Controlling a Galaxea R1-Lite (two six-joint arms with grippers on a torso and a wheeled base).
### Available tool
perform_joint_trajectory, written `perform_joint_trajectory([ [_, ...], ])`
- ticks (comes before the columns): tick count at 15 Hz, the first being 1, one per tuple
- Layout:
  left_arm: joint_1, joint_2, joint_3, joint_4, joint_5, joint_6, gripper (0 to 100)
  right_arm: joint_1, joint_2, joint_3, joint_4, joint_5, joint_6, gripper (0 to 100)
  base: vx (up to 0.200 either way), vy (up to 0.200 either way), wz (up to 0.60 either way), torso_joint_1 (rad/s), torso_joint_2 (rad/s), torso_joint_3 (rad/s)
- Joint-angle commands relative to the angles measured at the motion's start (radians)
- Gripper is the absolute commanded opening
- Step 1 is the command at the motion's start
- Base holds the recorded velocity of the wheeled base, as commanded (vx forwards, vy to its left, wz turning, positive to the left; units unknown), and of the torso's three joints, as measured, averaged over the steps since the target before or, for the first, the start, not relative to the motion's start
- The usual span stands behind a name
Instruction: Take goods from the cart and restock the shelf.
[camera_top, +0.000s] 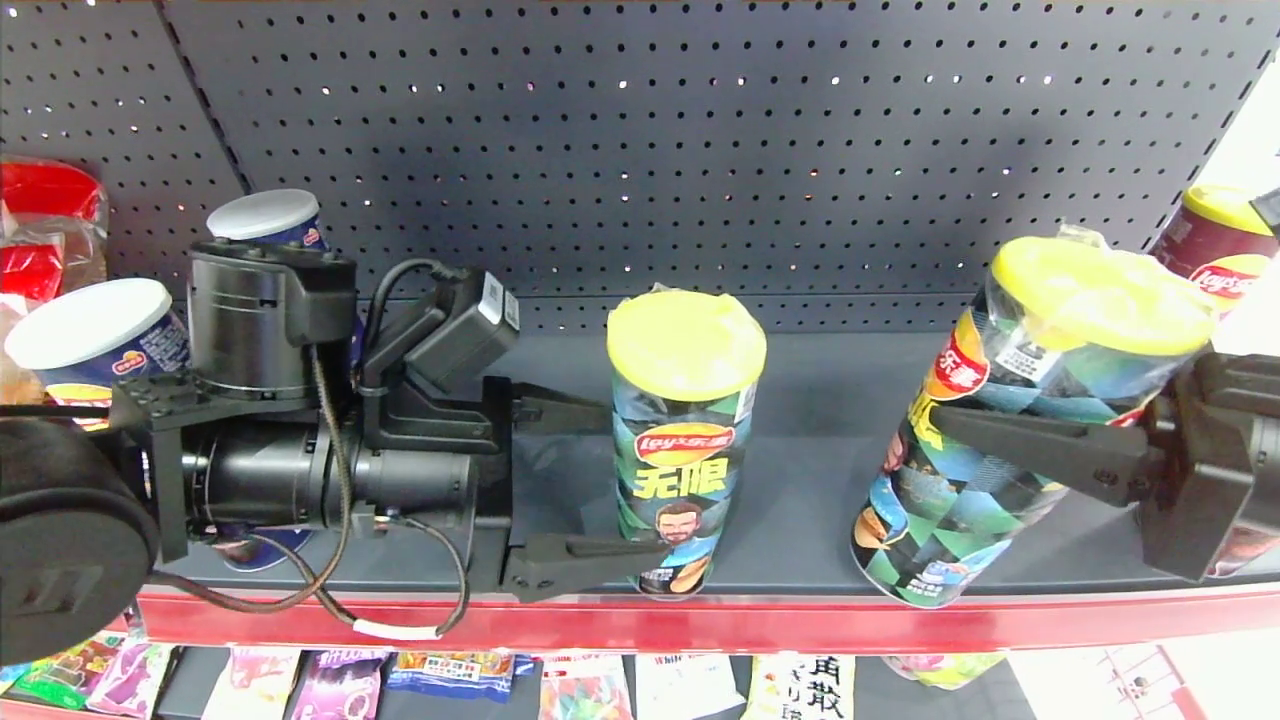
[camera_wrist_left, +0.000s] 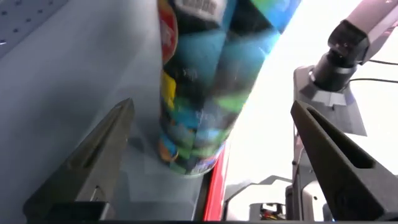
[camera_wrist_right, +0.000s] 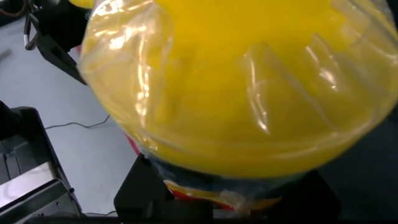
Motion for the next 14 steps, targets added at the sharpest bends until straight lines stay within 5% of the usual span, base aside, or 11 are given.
perform_joint_trajectory([
  [1,0.020,-0.032,0.038,-0.017,0.000,0.000,100,0.001,0.028,-0.008,0.000,0.001,0.000,0,0.000,0.000,0.00,0.000,0.00,0.000],
  [14,0.134,-0.254,0.278,-0.034,0.018,-0.003,100,0.002,0.242,-0.178,-0.005,0.003,-0.005,0,0.000,0.000,0.00,0.000,0.00,0.000],
])
